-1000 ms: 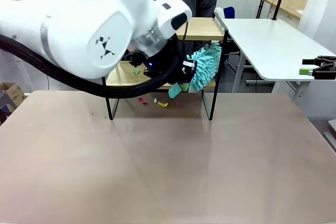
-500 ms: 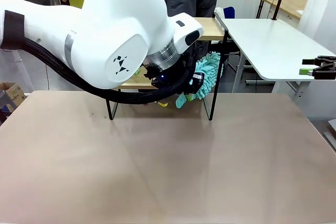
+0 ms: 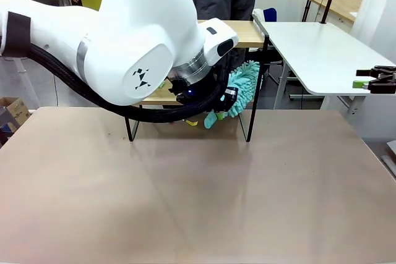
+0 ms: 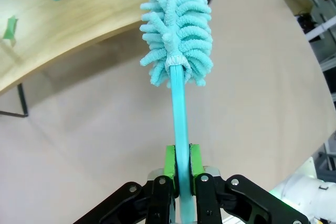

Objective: Clean the shelf.
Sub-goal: Clean the specific section of the Shelf indicated by the human with the Duster.

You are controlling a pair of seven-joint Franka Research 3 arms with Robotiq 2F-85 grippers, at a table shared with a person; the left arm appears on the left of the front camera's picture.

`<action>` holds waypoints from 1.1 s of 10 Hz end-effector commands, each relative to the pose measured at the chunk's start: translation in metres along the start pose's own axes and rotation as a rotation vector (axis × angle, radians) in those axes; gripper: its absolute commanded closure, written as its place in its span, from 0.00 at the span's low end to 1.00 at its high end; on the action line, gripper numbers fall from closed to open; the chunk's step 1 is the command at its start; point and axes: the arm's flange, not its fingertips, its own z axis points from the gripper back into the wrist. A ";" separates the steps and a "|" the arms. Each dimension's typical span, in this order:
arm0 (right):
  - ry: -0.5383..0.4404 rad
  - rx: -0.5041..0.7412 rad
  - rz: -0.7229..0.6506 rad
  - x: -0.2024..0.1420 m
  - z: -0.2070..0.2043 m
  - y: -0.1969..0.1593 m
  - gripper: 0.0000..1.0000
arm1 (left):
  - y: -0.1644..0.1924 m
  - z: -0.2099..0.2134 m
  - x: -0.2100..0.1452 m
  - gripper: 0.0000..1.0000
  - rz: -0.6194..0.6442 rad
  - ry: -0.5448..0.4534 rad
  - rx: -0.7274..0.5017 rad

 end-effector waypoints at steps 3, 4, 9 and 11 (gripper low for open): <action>-0.001 0.001 0.013 0.002 -0.001 0.000 0.00 | 0.020 -0.002 -0.003 0.87 0.123 -0.037 0.132; -0.001 0.001 0.013 0.002 -0.001 0.000 0.00 | 0.033 -0.001 -0.005 0.87 0.158 -0.035 0.150; -0.001 0.001 0.013 0.002 -0.001 0.000 0.00 | 0.090 0.021 -0.019 0.87 0.245 -0.047 0.261; -0.001 0.001 0.013 0.002 -0.001 0.000 0.00 | 0.122 0.030 -0.027 0.87 0.278 -0.045 0.339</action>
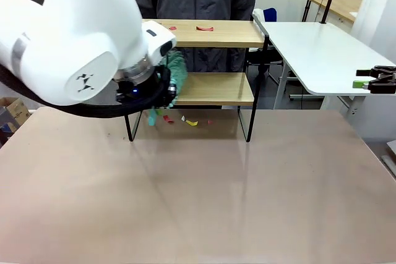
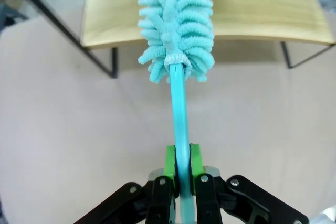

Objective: Clean the shelf.
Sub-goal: Clean the specific section of the Shelf indicated by the human with the Duster.

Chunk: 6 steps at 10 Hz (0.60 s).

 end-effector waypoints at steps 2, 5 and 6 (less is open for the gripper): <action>-0.001 0.001 0.013 0.002 -0.001 0.000 0.00 | 0.043 0.007 -0.008 0.87 0.057 -0.031 0.178; -0.001 0.001 0.013 0.002 -0.001 0.000 0.00 | 0.044 0.030 -0.014 0.87 0.006 -0.121 0.328; -0.001 0.001 0.013 0.002 -0.001 0.000 0.00 | 0.034 0.040 -0.019 0.87 -0.024 -0.128 0.266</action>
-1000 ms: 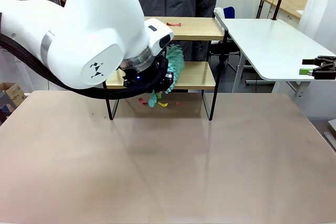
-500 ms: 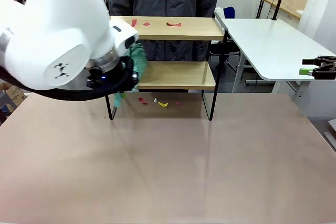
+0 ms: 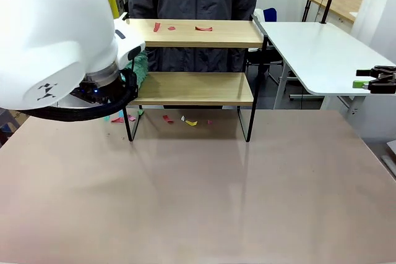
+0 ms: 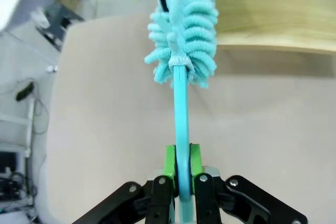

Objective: Clean the shelf.
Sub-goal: Clean the specific section of the Shelf indicated by the human with the Duster.

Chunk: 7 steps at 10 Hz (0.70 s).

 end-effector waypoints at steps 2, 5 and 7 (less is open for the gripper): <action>-0.001 0.001 0.014 0.002 -0.001 0.000 0.00 | 0.007 -0.011 0.004 0.87 0.026 0.029 -0.006; -0.001 0.001 0.014 0.002 -0.001 0.000 0.00 | 0.008 0.005 0.001 0.87 -0.023 0.003 -0.124; -0.001 0.001 0.014 0.002 -0.001 0.000 0.00 | 0.026 0.015 0.000 0.87 -0.112 -0.016 -0.287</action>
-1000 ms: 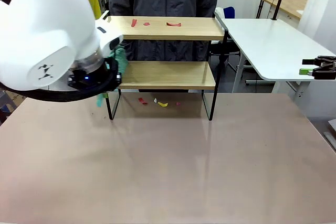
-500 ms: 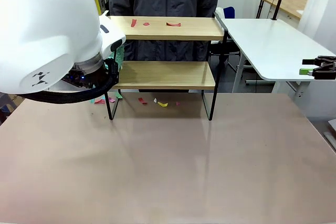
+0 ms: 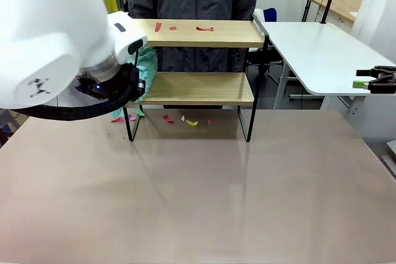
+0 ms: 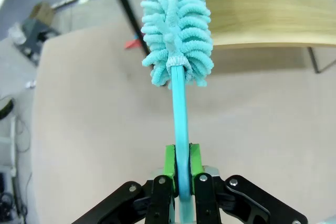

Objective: Clean the shelf.
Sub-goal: Clean the specific section of the Shelf indicated by the human with the Duster.

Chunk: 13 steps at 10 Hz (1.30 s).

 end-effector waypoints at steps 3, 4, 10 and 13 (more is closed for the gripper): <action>-0.001 0.002 0.014 0.002 -0.001 0.000 0.00 | 0.047 0.017 -0.010 0.87 -0.224 -0.021 -0.262; -0.001 0.002 0.014 0.002 -0.001 0.000 0.00 | 0.059 0.019 -0.011 0.87 -0.297 -0.006 -0.312; -0.001 0.002 0.014 0.002 -0.001 0.000 0.00 | 0.125 0.037 -0.012 0.87 -0.681 0.115 -0.563; -0.001 0.002 0.014 0.002 -0.001 0.000 0.00 | 0.163 0.079 -0.009 0.87 -0.785 0.193 -0.542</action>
